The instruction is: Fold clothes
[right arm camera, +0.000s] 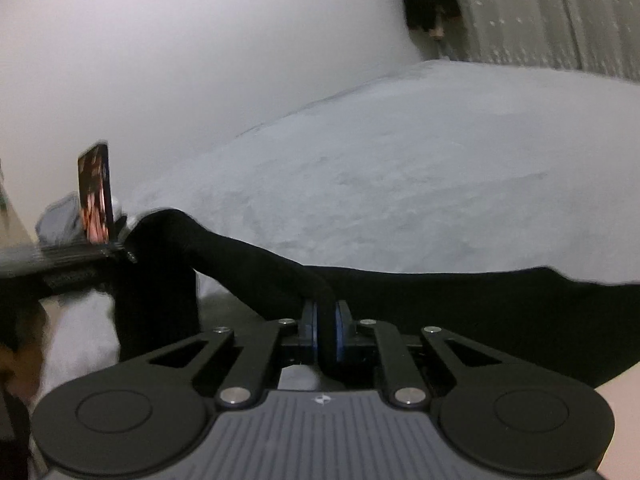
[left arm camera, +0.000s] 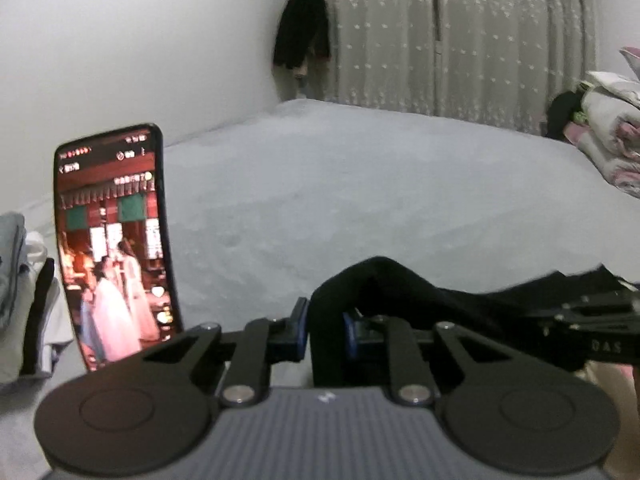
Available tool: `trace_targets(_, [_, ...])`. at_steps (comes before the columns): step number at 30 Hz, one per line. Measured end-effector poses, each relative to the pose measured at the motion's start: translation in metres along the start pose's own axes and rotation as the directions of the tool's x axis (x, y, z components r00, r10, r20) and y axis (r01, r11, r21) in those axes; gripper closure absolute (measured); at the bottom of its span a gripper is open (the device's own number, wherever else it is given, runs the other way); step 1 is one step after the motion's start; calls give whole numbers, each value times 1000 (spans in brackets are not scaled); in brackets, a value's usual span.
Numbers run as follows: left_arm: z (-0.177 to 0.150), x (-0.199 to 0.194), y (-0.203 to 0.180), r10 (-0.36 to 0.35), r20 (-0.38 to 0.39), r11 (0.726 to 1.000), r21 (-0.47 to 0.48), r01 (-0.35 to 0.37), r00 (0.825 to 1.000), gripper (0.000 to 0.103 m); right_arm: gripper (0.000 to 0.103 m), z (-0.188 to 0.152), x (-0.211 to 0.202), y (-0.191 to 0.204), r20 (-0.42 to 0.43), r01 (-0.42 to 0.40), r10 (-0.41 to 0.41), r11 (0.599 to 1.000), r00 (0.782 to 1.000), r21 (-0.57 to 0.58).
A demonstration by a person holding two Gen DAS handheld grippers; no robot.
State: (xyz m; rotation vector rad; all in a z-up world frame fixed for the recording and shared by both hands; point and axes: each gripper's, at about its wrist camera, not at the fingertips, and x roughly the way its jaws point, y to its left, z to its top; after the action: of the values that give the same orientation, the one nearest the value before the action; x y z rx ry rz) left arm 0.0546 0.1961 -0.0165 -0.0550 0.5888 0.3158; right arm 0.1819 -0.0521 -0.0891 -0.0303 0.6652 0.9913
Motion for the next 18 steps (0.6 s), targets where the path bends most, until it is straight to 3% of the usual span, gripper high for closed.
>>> trace_targets(4, [-10, -11, 8, -97, -89, 995, 16, 98, 991, 86, 92, -2, -13, 4, -7, 3, -4, 992, 1000, -128])
trace_targets(8, [-26, -20, 15, -222, -176, 972, 39, 232, 959, 78, 92, -7, -22, 0, -42, 56, -66, 976, 997, -212])
trace_targets(10, [-31, -21, 17, -235, -204, 965, 65, 252, 951, 64, 92, -11, -21, -1, -70, 96, -118, 961, 991, -259])
trace_targets(11, [-34, -22, 18, -240, -217, 962, 78, 262, 946, 55, 92, -13, -22, -3, -80, 91, -117, 959, 990, -269])
trace_targets(13, [-36, -24, 21, -236, -232, 958, 105, 266, 944, 46, 92, -16, -25, -5, -95, 80, -112, 953, 989, -292])
trace_targets(16, [-29, -24, 35, -268, -228, 955, 67, 290, 936, 40, 92, -20, -31, -5, -108, 65, -105, 944, 989, -323])
trace_targets(18, [-28, -21, 44, -314, -243, 946, -2, 323, 918, 38, 92, -18, -33, -7, -101, 58, -93, 950, 991, -306])
